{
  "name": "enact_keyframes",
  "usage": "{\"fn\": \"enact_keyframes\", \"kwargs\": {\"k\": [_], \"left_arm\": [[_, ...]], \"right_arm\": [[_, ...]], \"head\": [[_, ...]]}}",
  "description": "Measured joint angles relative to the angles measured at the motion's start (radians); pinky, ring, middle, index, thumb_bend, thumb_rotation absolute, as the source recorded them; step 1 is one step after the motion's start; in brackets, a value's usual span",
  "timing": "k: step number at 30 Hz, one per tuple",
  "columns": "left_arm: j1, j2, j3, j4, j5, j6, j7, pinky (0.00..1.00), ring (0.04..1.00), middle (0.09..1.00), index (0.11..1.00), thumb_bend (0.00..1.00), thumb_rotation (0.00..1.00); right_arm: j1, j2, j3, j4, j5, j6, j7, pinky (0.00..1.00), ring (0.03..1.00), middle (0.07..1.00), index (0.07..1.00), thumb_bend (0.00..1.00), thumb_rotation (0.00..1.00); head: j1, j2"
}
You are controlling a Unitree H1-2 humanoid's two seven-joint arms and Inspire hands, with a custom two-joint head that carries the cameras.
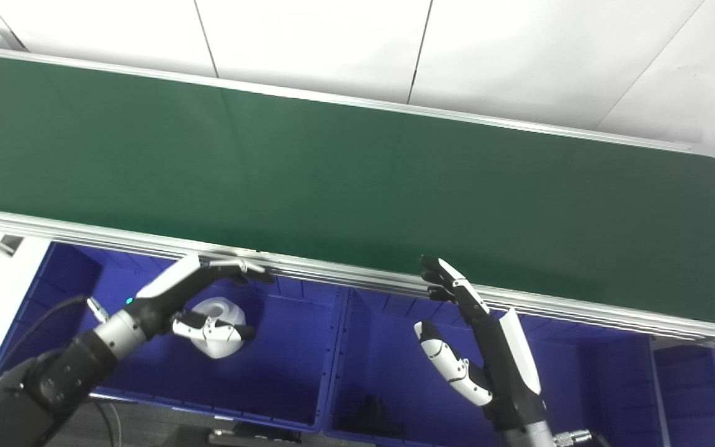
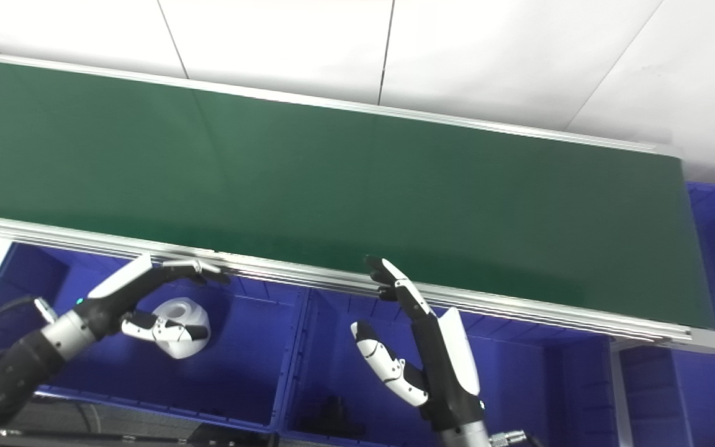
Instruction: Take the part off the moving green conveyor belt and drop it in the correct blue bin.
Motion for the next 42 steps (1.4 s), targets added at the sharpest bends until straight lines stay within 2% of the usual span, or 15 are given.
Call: {"fn": "enact_keyframes", "kwargs": {"k": [3, 6, 8, 9, 12, 14, 15, 16, 17, 18, 20, 22, 26, 30, 42], "left_arm": [[0.0, -0.016, 0.03, -0.003, -0.095, 0.032, -0.094, 0.75, 0.781, 0.773, 0.728, 0.34, 0.0], [0.0, -0.027, 0.05, -0.015, -0.262, 0.11, -0.222, 0.68, 0.718, 0.746, 0.747, 0.32, 0.0], [-0.005, -0.027, 0.055, -0.062, -0.292, 0.169, -0.285, 0.66, 0.706, 0.735, 0.752, 0.32, 0.02], [-0.011, -0.022, 0.052, -0.105, -0.245, 0.181, -0.307, 0.67, 0.704, 0.731, 0.74, 0.36, 0.01], [-0.041, 0.0, 0.039, -0.268, -0.024, 0.229, -0.344, 0.82, 0.802, 0.797, 0.706, 0.54, 0.0], [-0.068, 0.006, 0.037, -0.382, 0.127, 0.298, -0.378, 0.82, 0.81, 0.791, 0.757, 0.51, 0.0], [-0.08, 0.007, 0.05, -0.458, 0.152, 0.327, -0.394, 0.82, 0.81, 0.792, 0.762, 0.5, 0.0], [-0.086, 0.002, 0.071, -0.505, 0.118, 0.329, -0.394, 0.8, 0.827, 0.819, 0.793, 0.47, 0.15], [-0.096, -0.012, 0.103, -0.53, 0.041, 0.327, -0.389, 0.8, 0.85, 0.855, 0.833, 0.45, 0.36], [-0.101, -0.033, 0.127, -0.534, -0.023, 0.325, -0.38, 0.8, 0.86, 0.875, 0.857, 0.45, 0.45], [-0.092, -0.096, 0.155, -0.523, -0.133, 0.325, -0.365, 0.82, 0.884, 0.915, 0.895, 0.4, 0.47], [-0.054, -0.147, 0.148, -0.502, -0.174, 0.322, -0.363, 0.85, 0.912, 0.945, 0.922, 0.37, 0.51], [0.011, -0.173, 0.153, -0.415, -0.171, 0.316, -0.365, 0.91, 0.96, 0.991, 0.972, 0.38, 0.69], [0.021, -0.193, 0.169, -0.345, -0.171, 0.3, -0.363, 0.97, 0.995, 1.0, 0.998, 0.4, 0.72], [0.034, -0.207, 0.176, -0.348, -0.165, 0.269, -0.382, 0.99, 1.0, 1.0, 1.0, 0.42, 0.73]], "right_arm": [[0.0, 0.0, 0.0, -0.003, 0.0, 0.0, 0.0, 0.77, 0.845, 0.885, 0.877, 0.33, 0.77], [0.001, 0.003, 0.0, -0.004, 0.001, 0.006, 0.001, 0.77, 0.844, 0.885, 0.878, 0.33, 0.77], [0.001, 0.003, 0.0, -0.006, 0.0, 0.008, 0.001, 0.77, 0.844, 0.885, 0.878, 0.32, 0.77], [0.0, 0.003, 0.0, -0.006, 0.0, 0.008, 0.001, 0.77, 0.844, 0.885, 0.878, 0.32, 0.77], [-0.005, 0.003, -0.001, -0.003, 0.0, 0.009, 0.001, 0.77, 0.845, 0.886, 0.877, 0.33, 0.78], [-0.005, 0.003, -0.001, -0.002, 0.0, 0.01, 0.002, 0.77, 0.846, 0.884, 0.877, 0.33, 0.8], [-0.004, 0.004, -0.001, -0.004, 0.0, 0.013, 0.002, 0.77, 0.846, 0.885, 0.877, 0.33, 0.8], [-0.002, 0.007, -0.001, -0.007, -0.001, 0.014, 0.001, 0.77, 0.847, 0.884, 0.876, 0.34, 0.8], [-0.001, 0.01, -0.001, -0.007, -0.001, 0.014, 0.0, 0.78, 0.852, 0.885, 0.877, 0.34, 0.81], [-0.001, 0.012, 0.0, -0.007, -0.002, 0.014, 0.001, 0.79, 0.858, 0.886, 0.878, 0.34, 0.82], [0.001, 0.016, -0.001, -0.01, -0.005, 0.015, -0.002, 0.81, 0.868, 0.891, 0.882, 0.34, 0.82], [0.005, 0.025, -0.001, -0.01, -0.004, 0.015, -0.004, 0.82, 0.875, 0.896, 0.887, 0.34, 0.8], [0.007, 0.034, -0.005, -0.01, 0.005, 0.015, -0.013, 0.82, 0.879, 0.9, 0.891, 0.34, 0.79], [0.008, 0.031, -0.012, -0.01, 0.01, 0.015, -0.013, 0.84, 0.886, 0.901, 0.892, 0.35, 0.81], [0.016, 0.031, -0.012, -0.011, 0.009, 0.015, -0.012, 0.83, 0.889, 0.909, 0.899, 0.34, 0.84]], "head": [[0.0, 0.003], [0.002, 0.005], [-0.002, 0.005], [-0.002, 0.005], [-0.014, 0.003], [-0.023, 0.005], [-0.023, 0.005], [-0.026, 0.006], [-0.032, 0.009], [-0.032, 0.009], [-0.046, 0.014], [-0.064, 0.018], [-0.087, 0.029], [-0.091, 0.032], [-0.091, 0.048]]}}
